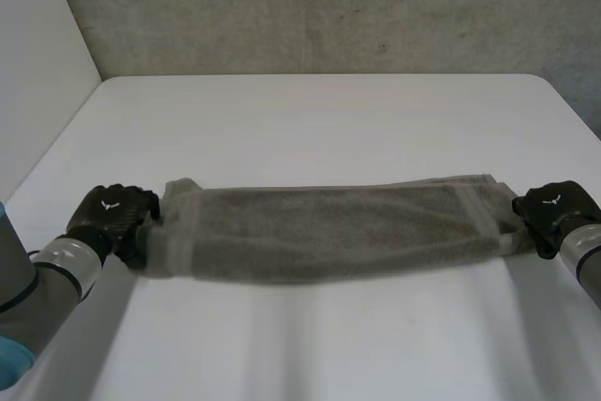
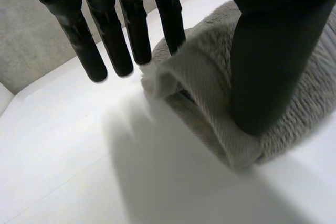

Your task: Fold the laundry

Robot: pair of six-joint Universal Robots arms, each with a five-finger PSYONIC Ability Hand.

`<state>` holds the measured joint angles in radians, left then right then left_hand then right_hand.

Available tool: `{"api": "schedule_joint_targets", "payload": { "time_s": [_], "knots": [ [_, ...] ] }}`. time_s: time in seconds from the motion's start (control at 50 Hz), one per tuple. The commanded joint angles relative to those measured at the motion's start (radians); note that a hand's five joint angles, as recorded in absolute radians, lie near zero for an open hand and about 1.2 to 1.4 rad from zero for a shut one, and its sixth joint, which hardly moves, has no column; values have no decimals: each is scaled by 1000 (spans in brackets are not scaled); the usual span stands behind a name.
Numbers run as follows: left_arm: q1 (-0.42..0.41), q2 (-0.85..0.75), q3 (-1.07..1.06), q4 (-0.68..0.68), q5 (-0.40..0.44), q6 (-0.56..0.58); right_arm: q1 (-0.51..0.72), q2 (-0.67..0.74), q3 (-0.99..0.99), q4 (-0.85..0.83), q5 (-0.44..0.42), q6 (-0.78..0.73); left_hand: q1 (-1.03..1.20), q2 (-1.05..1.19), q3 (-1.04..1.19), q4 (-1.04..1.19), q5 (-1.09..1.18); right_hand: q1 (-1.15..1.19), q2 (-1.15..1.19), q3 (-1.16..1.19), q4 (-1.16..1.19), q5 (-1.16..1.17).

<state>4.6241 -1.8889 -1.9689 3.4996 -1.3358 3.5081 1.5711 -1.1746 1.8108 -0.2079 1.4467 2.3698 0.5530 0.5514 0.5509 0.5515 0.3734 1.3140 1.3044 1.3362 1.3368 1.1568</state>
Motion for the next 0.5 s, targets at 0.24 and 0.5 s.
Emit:
{"api": "schedule_joint_targets", "payload": {
  "time_s": [0.24,0.5],
  "knots": [
    [-50,181,-16,-102,3,12,-112,-36,-62,37,-11,-67,-345,-344,-343,-344,-340,82,92,60,60,65],
    [21,318,-5,-116,7,3,-122,-63,-341,255,1,-204,-357,-355,-355,-356,-352,82,92,60,60,65]
  ]
}}
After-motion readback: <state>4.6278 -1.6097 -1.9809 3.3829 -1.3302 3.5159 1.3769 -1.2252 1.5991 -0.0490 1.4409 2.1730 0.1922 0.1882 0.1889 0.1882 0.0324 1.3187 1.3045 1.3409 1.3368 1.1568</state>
